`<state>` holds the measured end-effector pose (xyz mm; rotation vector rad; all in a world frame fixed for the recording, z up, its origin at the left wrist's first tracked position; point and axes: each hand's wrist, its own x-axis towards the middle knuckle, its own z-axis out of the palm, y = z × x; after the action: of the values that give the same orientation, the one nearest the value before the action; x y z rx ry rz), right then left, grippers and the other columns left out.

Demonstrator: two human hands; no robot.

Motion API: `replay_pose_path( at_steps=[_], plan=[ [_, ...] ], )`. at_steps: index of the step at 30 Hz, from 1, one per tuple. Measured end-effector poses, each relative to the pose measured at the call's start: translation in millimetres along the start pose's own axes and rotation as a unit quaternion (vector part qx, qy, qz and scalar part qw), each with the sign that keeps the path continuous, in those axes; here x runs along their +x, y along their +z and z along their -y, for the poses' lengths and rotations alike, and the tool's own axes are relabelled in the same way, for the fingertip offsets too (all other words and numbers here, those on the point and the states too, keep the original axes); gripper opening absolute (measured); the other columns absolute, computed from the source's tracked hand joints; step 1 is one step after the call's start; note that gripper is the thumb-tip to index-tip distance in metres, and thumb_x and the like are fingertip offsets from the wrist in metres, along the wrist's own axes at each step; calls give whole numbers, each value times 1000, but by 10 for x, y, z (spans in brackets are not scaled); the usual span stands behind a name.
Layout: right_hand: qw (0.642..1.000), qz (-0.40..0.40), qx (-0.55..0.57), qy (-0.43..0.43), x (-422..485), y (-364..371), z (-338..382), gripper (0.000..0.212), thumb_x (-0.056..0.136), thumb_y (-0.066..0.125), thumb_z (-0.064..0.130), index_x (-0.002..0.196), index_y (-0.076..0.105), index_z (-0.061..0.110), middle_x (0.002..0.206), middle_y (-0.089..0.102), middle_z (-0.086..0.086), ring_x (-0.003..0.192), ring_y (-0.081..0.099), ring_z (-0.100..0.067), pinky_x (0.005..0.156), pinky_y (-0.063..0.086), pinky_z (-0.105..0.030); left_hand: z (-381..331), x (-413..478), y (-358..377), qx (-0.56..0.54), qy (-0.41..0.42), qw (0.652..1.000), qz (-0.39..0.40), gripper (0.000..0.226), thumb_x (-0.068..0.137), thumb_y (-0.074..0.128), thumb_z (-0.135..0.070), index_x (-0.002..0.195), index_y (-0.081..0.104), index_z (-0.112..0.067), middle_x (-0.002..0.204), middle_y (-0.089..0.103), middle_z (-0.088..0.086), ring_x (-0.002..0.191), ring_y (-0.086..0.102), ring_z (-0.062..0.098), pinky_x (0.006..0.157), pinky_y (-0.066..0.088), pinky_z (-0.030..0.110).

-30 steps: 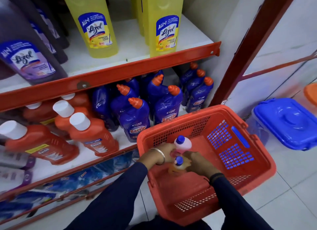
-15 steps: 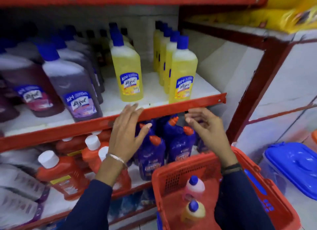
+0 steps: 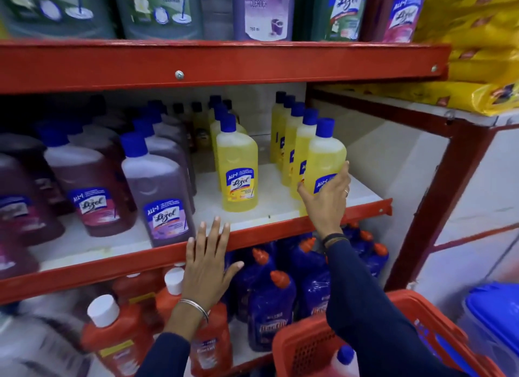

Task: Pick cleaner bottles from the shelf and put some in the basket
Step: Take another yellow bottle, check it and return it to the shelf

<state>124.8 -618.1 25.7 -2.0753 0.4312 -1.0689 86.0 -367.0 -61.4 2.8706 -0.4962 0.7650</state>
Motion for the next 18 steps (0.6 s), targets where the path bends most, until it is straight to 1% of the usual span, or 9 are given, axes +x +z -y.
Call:
replay_pose_path(
  at_steps=[3,5,7,10,11,13,14,16,18],
  plan=[
    [998,-3,59,-10,-6,-7,-18,103,72,74,37,147,8,11,146,31,-16,131,36,-34,103,39,-49,8,9,31,8,14,1000,0,81,80,33,-62,145,20,-16,155,16,7,140,11,32,109,12,50],
    [990,-8,138,-20,-17,-55,55,100,71,72,35,147,10,17,147,33,-11,133,37,-26,105,41,-46,12,10,45,5,16,1000,-3,81,79,33,-62,145,19,-15,155,15,7,140,10,32,109,8,49],
    [969,0,247,-23,-30,-139,195,92,71,70,31,145,18,18,142,42,-10,128,46,-22,104,45,-43,12,15,53,4,14,1000,-5,81,79,32,-62,145,18,-16,155,14,7,141,10,32,110,9,49],
    [918,54,394,-9,-54,-298,419,75,72,66,32,138,36,14,125,59,-6,111,61,-15,91,53,-29,5,11,28,4,12,1000,3,82,80,33,-62,146,16,-17,155,17,7,141,11,31,109,17,52],
    [896,83,436,7,-69,-343,481,72,70,66,32,133,42,9,120,62,-7,108,63,-19,88,54,-31,1,10,16,3,13,1000,4,82,80,37,-62,146,16,-17,155,17,8,140,10,31,108,18,53],
    [834,167,523,50,-112,-409,560,74,63,65,31,126,47,-3,115,64,-15,103,64,-33,88,54,-46,-5,7,-4,-4,11,1000,6,85,80,51,-59,146,15,-17,155,17,8,141,9,30,108,18,53],
    [795,221,561,66,-139,-434,576,78,59,66,31,125,48,-6,113,64,-15,99,65,-34,85,54,-46,-11,3,-17,-8,10,1000,8,88,79,57,-57,146,15,-18,155,18,8,142,8,29,109,17,52],
    [711,335,611,88,-186,-458,598,81,52,73,36,120,52,-3,111,67,-11,93,66,-29,79,53,-41,-24,-8,-45,-10,9,1000,12,91,77,61,-55,146,16,-18,155,21,8,142,12,30,110,17,51],
    [629,424,644,98,-282,-454,580,78,53,76,41,116,54,1,110,69,-11,91,66,-30,80,53,-41,-29,-18,-70,-12,11,1000,13,90,77,62,-54,146,18,-18,155,23,7,142,16,30,110,18,51]
  ],
)
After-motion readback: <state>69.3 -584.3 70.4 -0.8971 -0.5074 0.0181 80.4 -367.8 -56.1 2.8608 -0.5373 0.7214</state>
